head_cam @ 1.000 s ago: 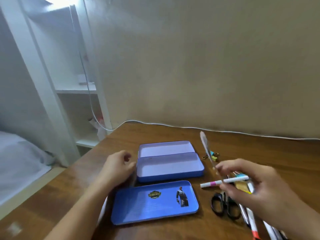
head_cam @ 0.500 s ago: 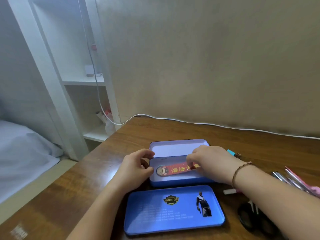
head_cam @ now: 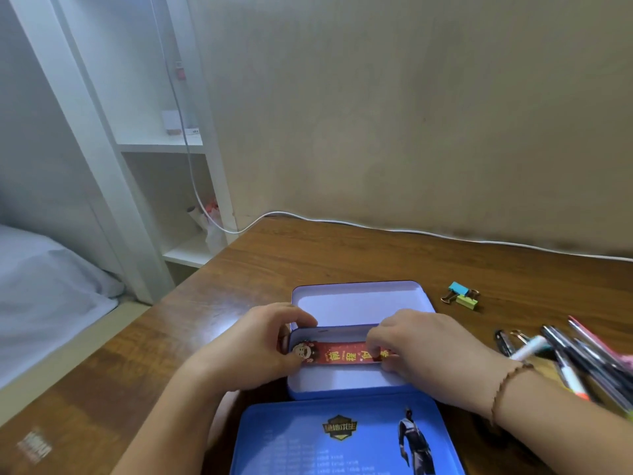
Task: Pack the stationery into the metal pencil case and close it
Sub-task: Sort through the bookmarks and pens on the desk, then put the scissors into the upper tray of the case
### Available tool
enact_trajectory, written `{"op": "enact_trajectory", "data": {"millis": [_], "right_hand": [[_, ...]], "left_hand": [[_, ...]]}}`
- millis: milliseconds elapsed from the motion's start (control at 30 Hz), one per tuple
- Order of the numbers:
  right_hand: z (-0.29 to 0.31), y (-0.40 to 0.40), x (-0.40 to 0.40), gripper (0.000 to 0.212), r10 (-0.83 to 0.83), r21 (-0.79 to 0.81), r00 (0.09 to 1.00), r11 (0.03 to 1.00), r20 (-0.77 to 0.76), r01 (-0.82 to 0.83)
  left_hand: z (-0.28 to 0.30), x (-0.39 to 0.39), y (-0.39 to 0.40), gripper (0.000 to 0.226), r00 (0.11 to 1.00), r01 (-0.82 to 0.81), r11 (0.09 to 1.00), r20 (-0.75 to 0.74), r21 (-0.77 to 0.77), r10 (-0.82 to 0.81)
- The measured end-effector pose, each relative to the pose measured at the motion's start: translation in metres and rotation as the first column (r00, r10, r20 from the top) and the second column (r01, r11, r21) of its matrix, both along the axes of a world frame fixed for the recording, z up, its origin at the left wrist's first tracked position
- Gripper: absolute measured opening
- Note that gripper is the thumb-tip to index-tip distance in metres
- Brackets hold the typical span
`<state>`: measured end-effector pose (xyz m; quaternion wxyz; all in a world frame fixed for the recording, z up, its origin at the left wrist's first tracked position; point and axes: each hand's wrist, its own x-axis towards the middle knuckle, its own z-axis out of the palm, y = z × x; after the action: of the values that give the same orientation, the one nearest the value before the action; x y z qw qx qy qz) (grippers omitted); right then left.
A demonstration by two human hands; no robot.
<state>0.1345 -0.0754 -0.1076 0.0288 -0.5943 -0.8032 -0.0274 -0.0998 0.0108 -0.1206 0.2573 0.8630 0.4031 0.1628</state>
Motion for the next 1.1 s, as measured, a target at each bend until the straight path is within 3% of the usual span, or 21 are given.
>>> {"op": "enact_trajectory", "data": {"millis": [233, 333, 400, 500, 700, 867, 1000, 1100], "right_hand": [[0.000, -0.016, -0.004, 0.017, -0.005, 0.009, 0.999, 1.000, 0.045, 0.005], [-0.001, -0.015, -0.005, 0.018, 0.028, 0.060, 0.991, 0.998, 0.134, -0.037], [-0.003, -0.013, -0.004, 0.006, 0.055, 0.129, 0.980, 0.988, 0.191, -0.081], [0.002, -0.012, -0.005, 0.014, 0.000, 0.157, 0.980, 0.987, 0.201, -0.033], [0.001, -0.020, 0.006, 0.034, -0.058, 0.191, 0.997, 0.981, 0.056, 0.047], [0.026, -0.056, 0.053, 0.017, -0.228, 0.244, 0.960, 0.934, -0.162, 0.262], [0.026, -0.107, 0.084, 0.006, -0.347, 0.118, 0.928, 0.924, -0.137, 0.363], [0.014, -0.132, 0.086, 0.016, -0.347, 0.107, 0.930, 0.927, -0.117, 0.360]], "left_hand": [[0.001, 0.007, -0.007, 0.030, 0.994, 0.096, 0.993, -0.054, 0.064, -0.093], [-0.003, 0.012, -0.008, 0.035, 0.995, 0.084, 0.992, -0.052, 0.092, -0.080], [-0.004, 0.014, -0.009, 0.040, 0.994, 0.083, 0.991, -0.074, 0.103, -0.076], [-0.005, 0.016, -0.009, 0.039, 0.996, 0.071, 0.991, -0.067, 0.113, -0.063], [-0.007, 0.016, -0.008, 0.037, 0.996, 0.068, 0.988, -0.061, 0.140, -0.060], [-0.011, 0.012, -0.004, 0.042, 0.996, 0.090, 0.983, -0.034, 0.161, -0.086], [-0.013, 0.012, -0.004, 0.044, 0.993, 0.118, 0.974, 0.007, 0.193, -0.121], [-0.014, 0.012, -0.008, 0.045, 0.992, 0.120, 0.968, 0.021, 0.220, -0.128]]}}
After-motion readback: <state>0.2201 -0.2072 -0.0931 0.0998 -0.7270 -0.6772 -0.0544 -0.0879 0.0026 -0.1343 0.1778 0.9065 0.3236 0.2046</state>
